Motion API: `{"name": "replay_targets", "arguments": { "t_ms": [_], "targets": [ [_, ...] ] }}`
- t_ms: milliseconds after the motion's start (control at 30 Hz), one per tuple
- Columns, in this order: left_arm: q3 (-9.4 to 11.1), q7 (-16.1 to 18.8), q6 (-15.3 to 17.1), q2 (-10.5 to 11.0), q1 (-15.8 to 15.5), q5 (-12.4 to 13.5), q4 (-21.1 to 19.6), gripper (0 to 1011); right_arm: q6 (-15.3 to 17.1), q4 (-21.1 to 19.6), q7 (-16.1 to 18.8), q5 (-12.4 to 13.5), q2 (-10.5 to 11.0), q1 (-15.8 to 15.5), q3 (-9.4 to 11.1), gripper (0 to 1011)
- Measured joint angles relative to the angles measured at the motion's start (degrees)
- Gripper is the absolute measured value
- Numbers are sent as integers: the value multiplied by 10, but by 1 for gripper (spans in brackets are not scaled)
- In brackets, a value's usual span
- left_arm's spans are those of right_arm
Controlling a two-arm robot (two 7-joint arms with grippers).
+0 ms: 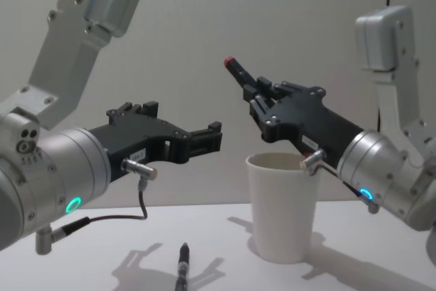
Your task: Place the pen into the pen holder.
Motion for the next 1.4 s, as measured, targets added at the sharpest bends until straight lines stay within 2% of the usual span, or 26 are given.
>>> {"name": "replay_targets", "arguments": {
  "t_ms": [233,267,400,433,967,1100,1367,1400],
  "targets": [
    [0,0,0,0,0,0,0,1001,-8,18,0,-2,-4,9,-2,208],
    [0,0,0,0,0,0,0,1001,-9,20,-1,-3,-5,11,-3,260],
    [0,0,0,0,0,0,0,1001,-11,26,-1,-3,-6,14,-3,334],
    [0,0,0,0,0,0,0,1001,-12,27,-1,-3,-6,14,-3,393],
    [0,0,0,0,0,0,0,1001,-15,36,-1,-4,-8,19,-5,881],
    [0,0,0,0,0,0,0,1001,-8,23,2,3,-6,13,-3,992],
    [0,0,0,0,0,0,0,1001,30,-49,9,27,12,-26,5,1002],
    [0,0,0,0,0,0,0,1001,40,-68,10,32,17,-37,7,1002]
  ]
}}
